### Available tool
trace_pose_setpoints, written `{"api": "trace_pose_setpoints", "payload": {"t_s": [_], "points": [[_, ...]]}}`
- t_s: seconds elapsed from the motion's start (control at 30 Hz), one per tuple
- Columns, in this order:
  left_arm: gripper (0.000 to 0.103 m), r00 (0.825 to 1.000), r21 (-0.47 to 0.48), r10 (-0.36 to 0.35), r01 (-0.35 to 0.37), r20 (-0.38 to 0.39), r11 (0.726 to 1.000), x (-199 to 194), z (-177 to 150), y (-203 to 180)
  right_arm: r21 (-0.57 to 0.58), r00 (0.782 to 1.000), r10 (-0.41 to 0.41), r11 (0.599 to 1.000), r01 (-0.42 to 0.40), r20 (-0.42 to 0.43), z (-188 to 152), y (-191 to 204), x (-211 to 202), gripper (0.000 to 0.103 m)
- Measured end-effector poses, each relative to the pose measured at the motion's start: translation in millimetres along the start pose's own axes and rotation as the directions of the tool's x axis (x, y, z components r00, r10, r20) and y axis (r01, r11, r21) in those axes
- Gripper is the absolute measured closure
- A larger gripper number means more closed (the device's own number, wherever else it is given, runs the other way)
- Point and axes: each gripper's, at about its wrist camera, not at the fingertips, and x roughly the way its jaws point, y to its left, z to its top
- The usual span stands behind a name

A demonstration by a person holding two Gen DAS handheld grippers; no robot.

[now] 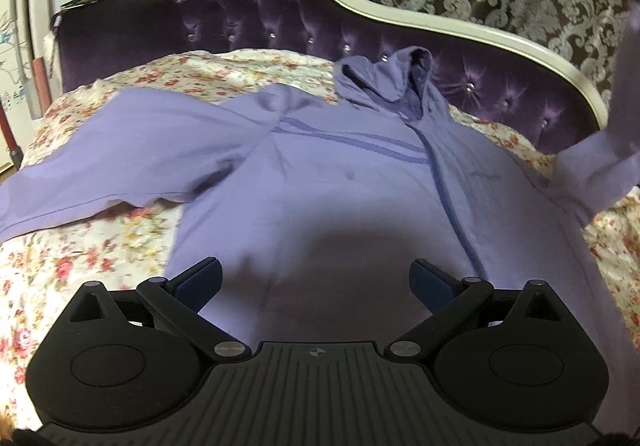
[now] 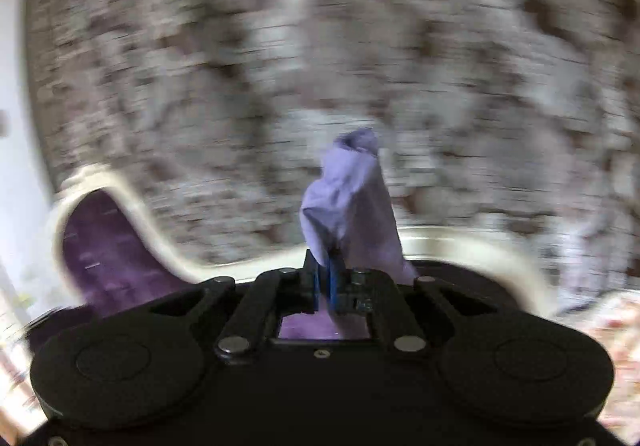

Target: Fold small clothes

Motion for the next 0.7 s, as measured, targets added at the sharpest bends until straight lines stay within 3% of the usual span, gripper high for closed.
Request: {"api": "trace_pose_setpoints", "payload": {"t_s": [0.13,0.33,0.43,0.57,0.7], "points": [[0.002,1.000,-0.040,0.014,-0.013,0.015,0.999,-8,1,22,-0.035,0.980,0.188,0.981,-0.190,-0.061,-18,89,17,0.092],[0.002,0.998,-0.095,0.051,-0.049,0.024,0.994,-17,1,54,-0.073,0.898,0.359,0.919,-0.388,-0.254,-93,200,53,0.092],[0.002,0.997,-0.122,0.073,-0.070,0.021,0.990,-18,0,69,-0.093,0.853,0.372,0.897,-0.432,-0.367,-147,238,69,0.092],[0.002,0.995,-0.140,0.096,-0.093,0.016,0.986,-21,-2,86,-0.163,0.800,0.331,0.871,-0.463,-0.501,-222,268,80,0.092],[0.002,0.994,-0.144,0.111,-0.107,0.020,0.984,-23,-3,97,-0.199,0.771,0.296,0.858,-0.474,-0.564,-270,276,78,0.087]]}}
